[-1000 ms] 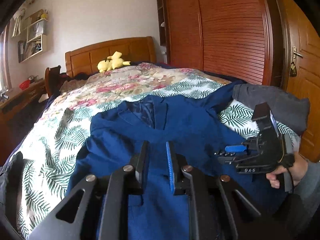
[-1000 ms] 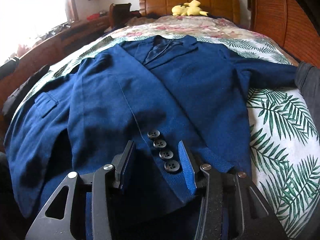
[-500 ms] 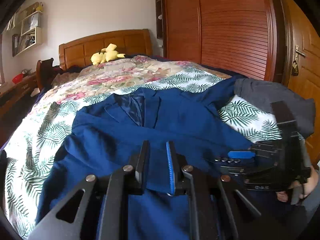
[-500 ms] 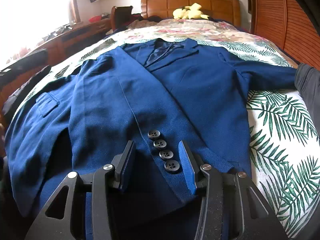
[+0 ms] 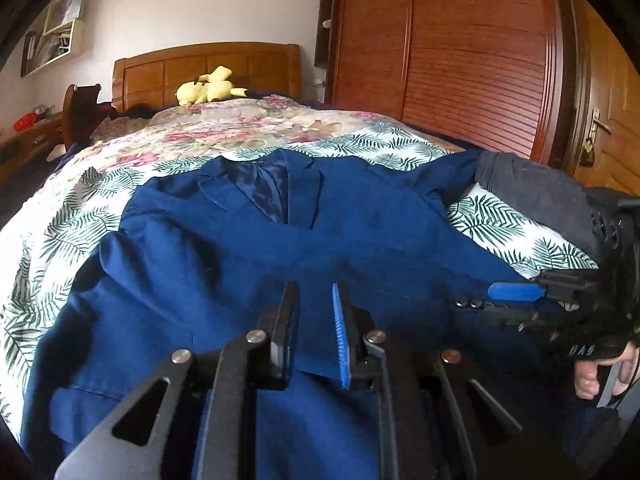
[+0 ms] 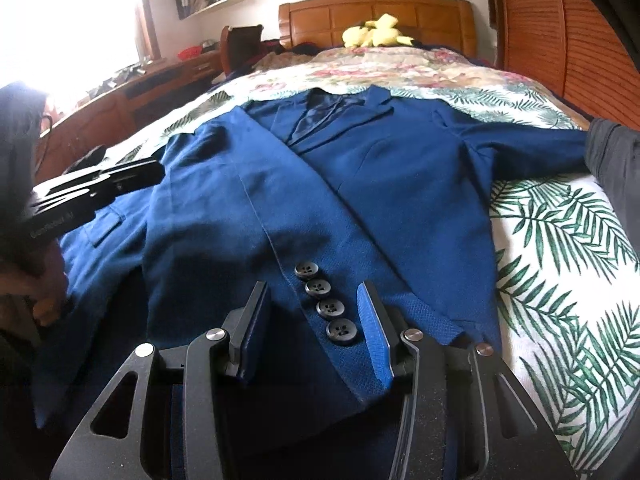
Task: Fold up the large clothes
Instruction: 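Move the right tool to the jacket's other side edge and grasp it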
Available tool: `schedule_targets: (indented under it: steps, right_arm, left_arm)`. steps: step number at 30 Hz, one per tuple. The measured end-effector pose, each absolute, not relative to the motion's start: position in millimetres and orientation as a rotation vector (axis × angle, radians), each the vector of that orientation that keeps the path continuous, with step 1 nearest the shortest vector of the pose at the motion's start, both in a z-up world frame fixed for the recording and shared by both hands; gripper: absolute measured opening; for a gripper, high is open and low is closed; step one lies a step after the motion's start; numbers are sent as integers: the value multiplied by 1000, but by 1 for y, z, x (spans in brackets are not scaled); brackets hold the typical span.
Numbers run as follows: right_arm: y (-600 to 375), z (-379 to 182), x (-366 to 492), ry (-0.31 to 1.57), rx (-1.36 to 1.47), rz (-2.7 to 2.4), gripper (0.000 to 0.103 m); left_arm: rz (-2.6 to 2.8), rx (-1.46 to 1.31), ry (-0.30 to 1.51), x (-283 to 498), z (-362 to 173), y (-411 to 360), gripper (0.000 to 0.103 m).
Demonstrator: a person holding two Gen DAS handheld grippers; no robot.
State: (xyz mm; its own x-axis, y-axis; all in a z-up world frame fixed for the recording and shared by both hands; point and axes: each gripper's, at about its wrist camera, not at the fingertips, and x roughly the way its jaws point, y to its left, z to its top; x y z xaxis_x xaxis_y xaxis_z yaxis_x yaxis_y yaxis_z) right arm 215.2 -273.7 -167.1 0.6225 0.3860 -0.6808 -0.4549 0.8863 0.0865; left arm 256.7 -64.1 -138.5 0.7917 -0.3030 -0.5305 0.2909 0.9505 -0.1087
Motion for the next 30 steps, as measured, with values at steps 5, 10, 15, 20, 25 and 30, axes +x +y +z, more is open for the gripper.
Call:
schedule_targets:
  steps: [5, 10, 15, 20, 25, 30]
  right_arm:
    - [-291, -132, 215, 708, -75, 466, 45]
    - [-315, -95, 249, 653, -108, 377, 55]
    - [-338, -95, 301, 677, -125, 267, 59]
    - [-362, -121, 354, 773, -96, 194, 59]
    - [-384, -139, 392, 843, 14, 150, 59]
    - [-397, -146, 408, 877, 108, 124, 59]
  left_arm:
    - [-334, -29, 574, 257, -139, -63, 14]
    - [-363, -26, 547, 252, -133, -63, 14]
    - [-359, -8, 516, 244, -123, -57, 14]
    - [-352, -19, 489, 238, -112, -41, 15]
    - [-354, -39, 478, 237, -107, -27, 19]
    - [-348, -30, 462, 235, -104, -23, 23]
